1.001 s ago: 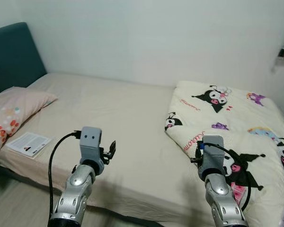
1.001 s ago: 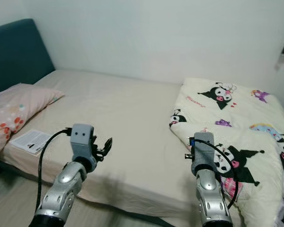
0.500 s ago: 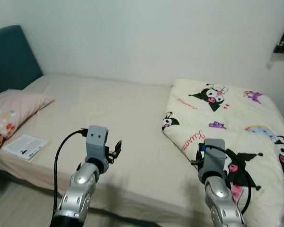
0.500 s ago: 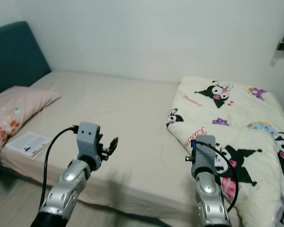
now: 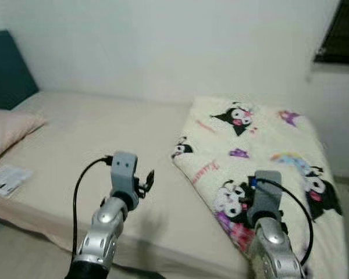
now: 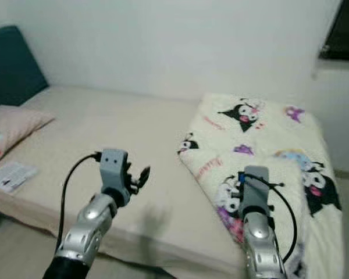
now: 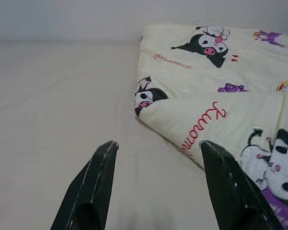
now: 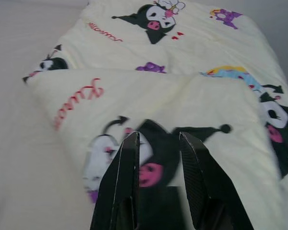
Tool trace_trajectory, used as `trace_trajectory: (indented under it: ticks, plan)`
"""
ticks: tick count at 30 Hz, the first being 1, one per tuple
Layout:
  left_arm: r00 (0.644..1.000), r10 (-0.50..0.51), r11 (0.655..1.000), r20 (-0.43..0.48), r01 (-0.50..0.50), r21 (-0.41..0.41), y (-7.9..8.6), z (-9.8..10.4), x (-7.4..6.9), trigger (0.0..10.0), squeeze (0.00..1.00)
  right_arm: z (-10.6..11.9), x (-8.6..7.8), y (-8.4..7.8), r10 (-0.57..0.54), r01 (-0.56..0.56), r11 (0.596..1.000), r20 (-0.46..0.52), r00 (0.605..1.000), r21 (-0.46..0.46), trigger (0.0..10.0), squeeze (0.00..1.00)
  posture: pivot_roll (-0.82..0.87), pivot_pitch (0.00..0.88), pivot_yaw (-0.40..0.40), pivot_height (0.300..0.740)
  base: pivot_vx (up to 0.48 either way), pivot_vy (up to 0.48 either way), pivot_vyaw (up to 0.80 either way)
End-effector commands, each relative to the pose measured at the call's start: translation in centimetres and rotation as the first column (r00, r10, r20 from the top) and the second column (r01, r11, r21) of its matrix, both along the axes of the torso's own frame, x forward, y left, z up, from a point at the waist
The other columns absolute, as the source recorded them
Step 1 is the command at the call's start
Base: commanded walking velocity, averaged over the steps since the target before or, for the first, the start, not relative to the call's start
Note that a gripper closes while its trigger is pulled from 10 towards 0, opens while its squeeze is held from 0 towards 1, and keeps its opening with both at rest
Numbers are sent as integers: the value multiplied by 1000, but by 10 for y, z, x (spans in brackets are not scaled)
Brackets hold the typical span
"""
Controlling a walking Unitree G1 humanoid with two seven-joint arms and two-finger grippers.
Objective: Clean up the room
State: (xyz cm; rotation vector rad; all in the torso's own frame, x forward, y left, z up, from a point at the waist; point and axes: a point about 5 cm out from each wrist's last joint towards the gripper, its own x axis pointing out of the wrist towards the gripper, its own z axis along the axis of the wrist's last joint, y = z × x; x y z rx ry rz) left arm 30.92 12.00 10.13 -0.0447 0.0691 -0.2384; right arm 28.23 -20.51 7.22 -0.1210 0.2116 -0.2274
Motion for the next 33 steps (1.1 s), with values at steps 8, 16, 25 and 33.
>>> trace_trajectory:
  ticks: [8, 16, 25, 33]
  plan:
    - [998, 2, 1000, -58, -3, -25, 4, -9, -1, 10000, 0, -1, -3, 0, -4, 4, 1000, -14, 1000, 14, 10000, 0, -50, 20, 72, 725, 0, 300, 0]
    - [999, 11, 1000, -39, -11, -2, 6, -8, 2, 10000, 0, -2, -6, -3, -28, 28, 1000, -17, 999, 8, 10000, 0, -57, 8, 87, 725, 0, 0, 0]
    - [999, -10, 1000, -43, 10, 1, 3, -10, 1, 10000, 0, -8, -14, -12, -95, 96, 995, -37, 995, 10, 10000, 0, -64, 7, 94, 725, 0, 0, 0]
    - [998, 10, 1000, -54, -10, 3, 6, -14, -1, 10000, 0, -1, -13, -19, -120, 120, 993, -4, 993, 10, 10000, 0, -69, 20, 90, 700, 0, 0, 0]
